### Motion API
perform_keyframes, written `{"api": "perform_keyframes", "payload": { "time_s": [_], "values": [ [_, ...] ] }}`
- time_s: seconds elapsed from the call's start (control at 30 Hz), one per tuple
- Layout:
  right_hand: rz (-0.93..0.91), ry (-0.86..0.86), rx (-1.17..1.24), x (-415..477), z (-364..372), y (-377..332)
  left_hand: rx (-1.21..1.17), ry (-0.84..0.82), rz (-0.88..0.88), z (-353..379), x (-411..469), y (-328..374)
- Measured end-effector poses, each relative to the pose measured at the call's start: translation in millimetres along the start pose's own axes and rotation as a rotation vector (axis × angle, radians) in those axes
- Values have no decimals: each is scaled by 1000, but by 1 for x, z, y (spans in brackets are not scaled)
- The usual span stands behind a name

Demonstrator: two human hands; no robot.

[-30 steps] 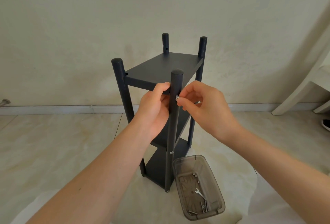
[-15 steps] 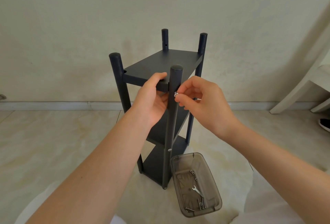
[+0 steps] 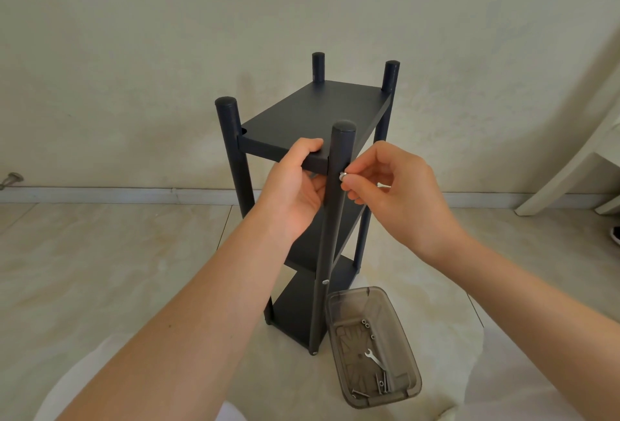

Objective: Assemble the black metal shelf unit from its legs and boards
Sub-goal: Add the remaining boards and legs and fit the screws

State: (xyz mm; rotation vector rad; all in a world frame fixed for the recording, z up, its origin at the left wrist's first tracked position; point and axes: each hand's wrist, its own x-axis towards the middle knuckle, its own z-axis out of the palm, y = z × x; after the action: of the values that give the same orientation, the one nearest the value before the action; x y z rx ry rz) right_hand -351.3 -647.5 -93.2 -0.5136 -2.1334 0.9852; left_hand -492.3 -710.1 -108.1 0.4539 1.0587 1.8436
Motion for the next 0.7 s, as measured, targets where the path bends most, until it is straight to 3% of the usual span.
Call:
{"api": "perform_keyframes", "payload": {
  "time_s": [0.23, 0.47, 0.7],
  "values": [
    [52, 47, 8, 6, 0, 7, 22, 30, 3, 0, -1, 0],
    [151, -212, 167, 22, -7, 17, 85, 63, 18, -1, -2, 1],
    [275, -309, 396, 38, -13, 26, 103, 91, 16, 0, -2, 0]
  ]
}}
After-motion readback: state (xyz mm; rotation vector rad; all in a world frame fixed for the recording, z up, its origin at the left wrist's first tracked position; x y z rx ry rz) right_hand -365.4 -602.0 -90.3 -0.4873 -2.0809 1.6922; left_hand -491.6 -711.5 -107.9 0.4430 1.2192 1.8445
